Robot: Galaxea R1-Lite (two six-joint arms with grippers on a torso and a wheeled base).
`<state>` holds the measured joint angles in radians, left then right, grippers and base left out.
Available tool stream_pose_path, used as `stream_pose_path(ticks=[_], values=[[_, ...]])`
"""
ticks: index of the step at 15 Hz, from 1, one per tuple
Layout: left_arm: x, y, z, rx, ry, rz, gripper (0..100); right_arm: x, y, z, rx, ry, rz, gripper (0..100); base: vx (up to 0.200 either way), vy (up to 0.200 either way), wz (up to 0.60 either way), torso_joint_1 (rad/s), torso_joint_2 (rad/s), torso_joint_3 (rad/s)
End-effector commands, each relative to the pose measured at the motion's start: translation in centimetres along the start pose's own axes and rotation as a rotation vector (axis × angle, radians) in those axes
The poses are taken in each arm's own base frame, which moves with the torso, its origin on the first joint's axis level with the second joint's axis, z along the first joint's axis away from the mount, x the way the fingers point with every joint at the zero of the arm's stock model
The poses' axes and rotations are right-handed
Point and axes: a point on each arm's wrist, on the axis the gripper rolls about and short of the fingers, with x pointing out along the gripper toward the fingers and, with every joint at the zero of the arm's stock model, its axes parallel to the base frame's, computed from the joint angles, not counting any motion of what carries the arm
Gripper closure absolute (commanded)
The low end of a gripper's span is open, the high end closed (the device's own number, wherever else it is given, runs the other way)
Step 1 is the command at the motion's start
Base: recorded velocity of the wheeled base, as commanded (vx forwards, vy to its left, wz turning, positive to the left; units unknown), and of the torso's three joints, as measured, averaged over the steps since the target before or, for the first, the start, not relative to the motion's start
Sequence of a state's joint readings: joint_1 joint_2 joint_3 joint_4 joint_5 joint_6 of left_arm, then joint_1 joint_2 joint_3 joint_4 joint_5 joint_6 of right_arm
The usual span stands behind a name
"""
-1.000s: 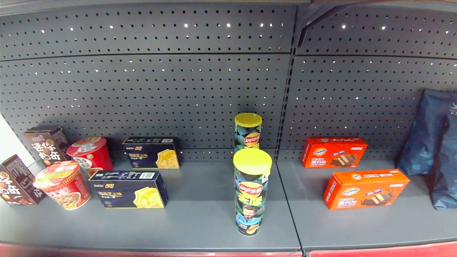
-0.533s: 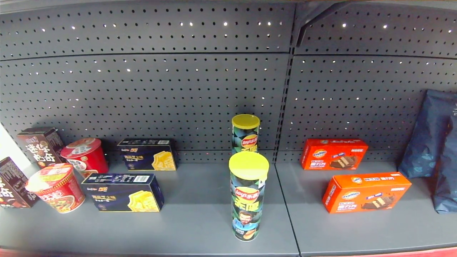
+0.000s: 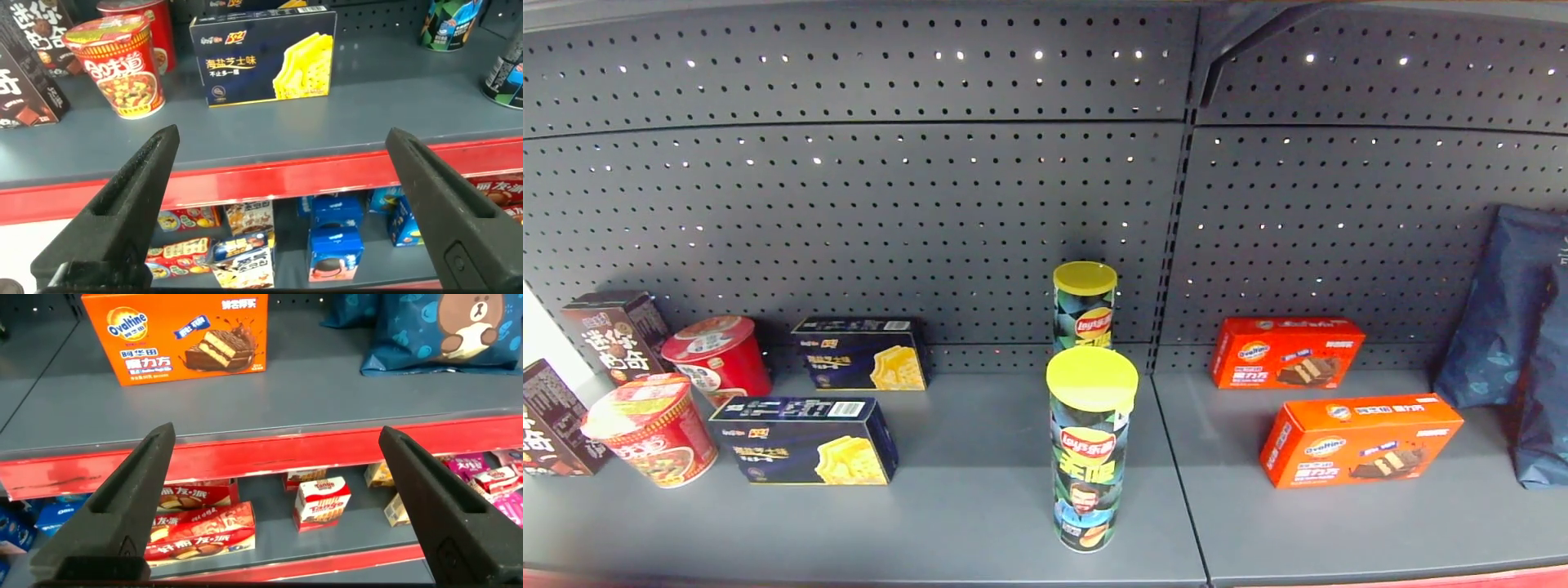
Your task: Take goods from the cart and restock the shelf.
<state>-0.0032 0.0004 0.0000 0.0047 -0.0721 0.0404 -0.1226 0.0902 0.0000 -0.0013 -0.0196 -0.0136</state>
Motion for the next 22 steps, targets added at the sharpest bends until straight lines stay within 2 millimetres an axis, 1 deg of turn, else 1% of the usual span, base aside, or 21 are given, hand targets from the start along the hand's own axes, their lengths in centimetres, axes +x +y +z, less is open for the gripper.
stream_pose_path(ticks=[1,22], values=[[0.0,0.0,0.0,-0.001,0.0,0.0,0,0.01,0.0,0.01,0.0,0.002,-0.001,0,0.0,0.0,0.0,0.0,0.0,0.0],[0.0,0.0,0.0,-0.001,0.0,0.0,0,0.01,0.0,0.01,0.001,0.002,-0.001,0,0.0,0.0,0.0,0.0,0.0,0.0]])
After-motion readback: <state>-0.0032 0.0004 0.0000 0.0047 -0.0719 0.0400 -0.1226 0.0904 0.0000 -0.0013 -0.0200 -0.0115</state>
